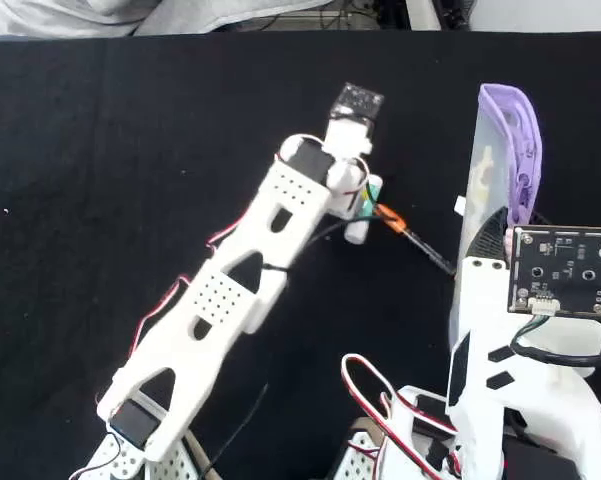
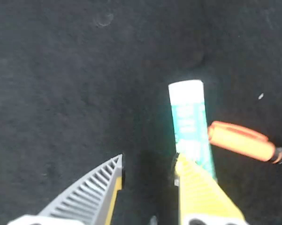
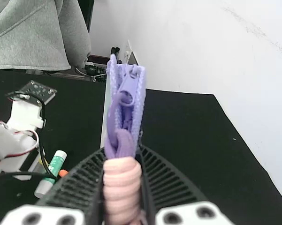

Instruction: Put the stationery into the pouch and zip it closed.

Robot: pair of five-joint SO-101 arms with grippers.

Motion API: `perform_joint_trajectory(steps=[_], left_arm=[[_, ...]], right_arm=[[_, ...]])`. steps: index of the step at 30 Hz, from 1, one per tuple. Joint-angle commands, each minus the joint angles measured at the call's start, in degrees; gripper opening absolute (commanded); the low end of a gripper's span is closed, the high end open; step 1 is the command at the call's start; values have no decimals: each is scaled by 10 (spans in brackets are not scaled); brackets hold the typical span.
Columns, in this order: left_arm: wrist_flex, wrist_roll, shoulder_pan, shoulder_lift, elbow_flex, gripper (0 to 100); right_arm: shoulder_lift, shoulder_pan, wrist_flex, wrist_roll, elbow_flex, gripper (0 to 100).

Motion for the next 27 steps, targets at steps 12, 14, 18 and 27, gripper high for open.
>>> perform_joint_trajectory(steps=[12,14,18,27], left_arm=[[-80,0,13,-6,-34,185],[-104,18,10,-11,-36,156],[-143,88,6,-48,-34,119],[-163,186,15,-35,-32,191]], right_arm=[[8,1,-12,-5,-25,11],[7,-11,-8,-5,-23,11],[7,-39,-6,-5,-23,11],[7,-40,0,-5,-24,11]])
